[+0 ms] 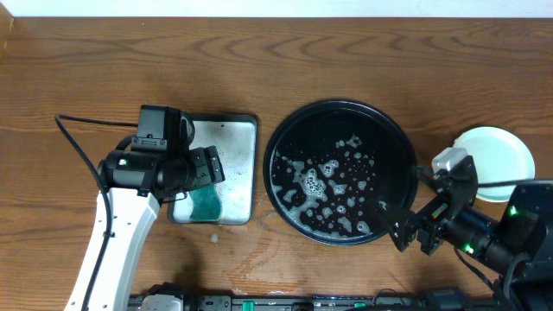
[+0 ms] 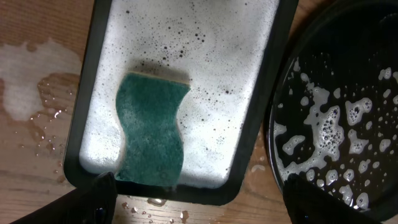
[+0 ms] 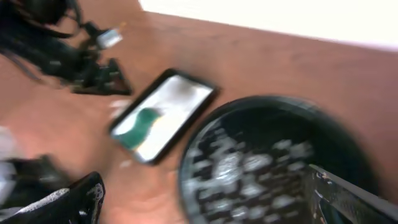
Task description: Clean dirty plates on tray and stack at the side
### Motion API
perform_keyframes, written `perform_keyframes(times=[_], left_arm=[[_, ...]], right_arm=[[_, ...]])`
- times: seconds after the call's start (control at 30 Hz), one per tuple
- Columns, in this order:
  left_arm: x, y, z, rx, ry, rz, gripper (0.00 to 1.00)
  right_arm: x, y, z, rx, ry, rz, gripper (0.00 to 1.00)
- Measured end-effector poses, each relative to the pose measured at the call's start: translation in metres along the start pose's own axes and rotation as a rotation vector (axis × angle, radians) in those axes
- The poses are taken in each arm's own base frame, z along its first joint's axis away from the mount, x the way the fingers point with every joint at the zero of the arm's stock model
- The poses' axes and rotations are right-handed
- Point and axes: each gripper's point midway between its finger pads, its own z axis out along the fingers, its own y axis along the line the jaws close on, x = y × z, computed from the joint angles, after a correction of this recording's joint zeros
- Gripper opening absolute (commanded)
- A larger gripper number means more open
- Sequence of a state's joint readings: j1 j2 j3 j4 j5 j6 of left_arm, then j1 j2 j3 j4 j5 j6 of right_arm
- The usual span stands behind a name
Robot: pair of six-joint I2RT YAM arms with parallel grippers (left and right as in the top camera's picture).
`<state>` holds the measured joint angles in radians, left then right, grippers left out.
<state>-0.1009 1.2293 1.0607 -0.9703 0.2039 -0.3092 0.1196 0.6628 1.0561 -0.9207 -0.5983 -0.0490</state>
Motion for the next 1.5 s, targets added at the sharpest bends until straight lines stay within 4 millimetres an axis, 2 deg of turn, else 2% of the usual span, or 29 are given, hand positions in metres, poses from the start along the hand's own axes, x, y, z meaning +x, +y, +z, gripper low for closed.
perform_keyframes(times=[0.17,0.3,0.47,0.67,0.9,1.1,1.23,1.5], left_arm=[[0.0,0.0,0.0,0.0,0.0,0.0,0.86],[0.0,0.0,0.0,0.0,-0.001,0.0,0.86],[0.0,0.0,0.0,0.001,-0.001,0.0,0.86],[0.0,0.0,0.0,0.0,0.0,0.0,0.86],[0.0,0.0,0.0,0.0,0.0,0.0,0.86],[0.0,0.0,0.0,0.0,0.0,0.0,0.86],[0.0,0.0,0.0,0.0,0.0,0.0,0.86],[0.0,0.0,0.0,0.0,0.0,0.0,0.86]], right_arm=[[-0.004,-0.028,-0.012,0.213,-0.158,-0.173,0.99],[0.022,-0.042,-0.016,0.312,-0.243,-0.231,0.99],[0.076,-0.07,0.004,0.395,-0.246,-0.232,0.99],[0.095,-0.095,0.031,0.434,-0.352,-0.278,0.99],[0.098,-0.104,0.047,0.436,-0.468,-0.332,0.99],[0.104,-0.107,0.051,0.435,-0.455,-0.326,0.99],[0.118,-0.111,0.058,0.43,-0.395,-0.299,0.99],[0.118,-0.111,0.058,0.43,-0.395,-0.3,0.99]])
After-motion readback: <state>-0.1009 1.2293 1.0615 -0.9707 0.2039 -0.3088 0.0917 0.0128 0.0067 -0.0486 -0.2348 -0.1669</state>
